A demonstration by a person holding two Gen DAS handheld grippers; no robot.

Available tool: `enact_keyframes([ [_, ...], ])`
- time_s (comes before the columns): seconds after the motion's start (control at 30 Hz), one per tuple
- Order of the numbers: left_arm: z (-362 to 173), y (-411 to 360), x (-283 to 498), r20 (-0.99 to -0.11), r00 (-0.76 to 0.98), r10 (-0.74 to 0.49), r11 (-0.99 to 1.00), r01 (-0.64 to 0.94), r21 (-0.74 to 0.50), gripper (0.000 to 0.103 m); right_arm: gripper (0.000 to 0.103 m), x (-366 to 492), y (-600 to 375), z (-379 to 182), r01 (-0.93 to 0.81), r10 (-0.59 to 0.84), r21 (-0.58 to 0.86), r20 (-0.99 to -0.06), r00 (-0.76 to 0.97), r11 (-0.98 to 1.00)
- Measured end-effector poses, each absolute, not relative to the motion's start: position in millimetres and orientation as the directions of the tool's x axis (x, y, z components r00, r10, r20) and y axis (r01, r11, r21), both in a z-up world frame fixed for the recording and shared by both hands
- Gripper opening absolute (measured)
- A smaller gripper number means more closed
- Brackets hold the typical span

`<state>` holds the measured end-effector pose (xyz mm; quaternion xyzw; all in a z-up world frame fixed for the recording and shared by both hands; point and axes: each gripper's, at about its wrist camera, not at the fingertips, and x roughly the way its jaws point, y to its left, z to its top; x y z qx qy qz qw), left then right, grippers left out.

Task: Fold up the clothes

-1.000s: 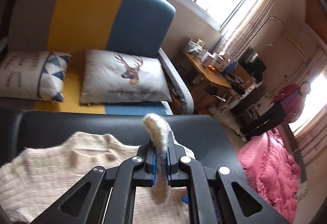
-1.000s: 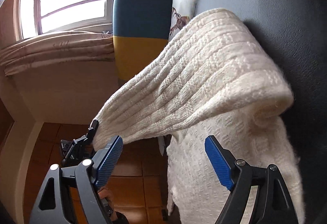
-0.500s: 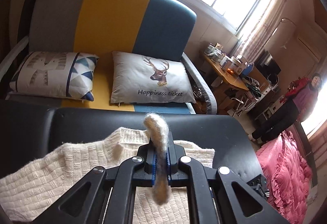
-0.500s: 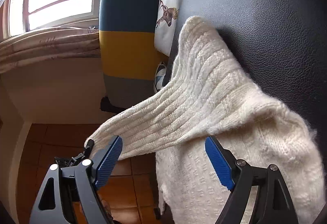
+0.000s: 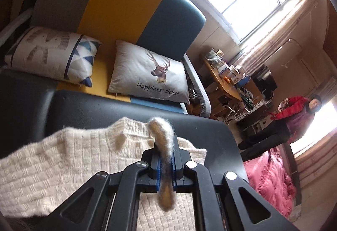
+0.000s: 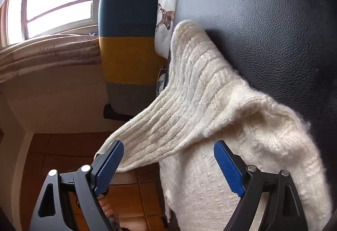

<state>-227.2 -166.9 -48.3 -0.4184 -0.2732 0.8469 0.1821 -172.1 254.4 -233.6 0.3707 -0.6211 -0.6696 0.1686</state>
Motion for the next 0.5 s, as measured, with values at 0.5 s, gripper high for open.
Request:
enact_keyframes([
  [0.5, -212, -223, -189, -0.761, -0.432, 0.485, -0.766, 0.211, -0.608, 0.006, 0.089, -185, 289, -221, -0.240, -0.589, 0.925, -0.373, -0.717, -0.293],
])
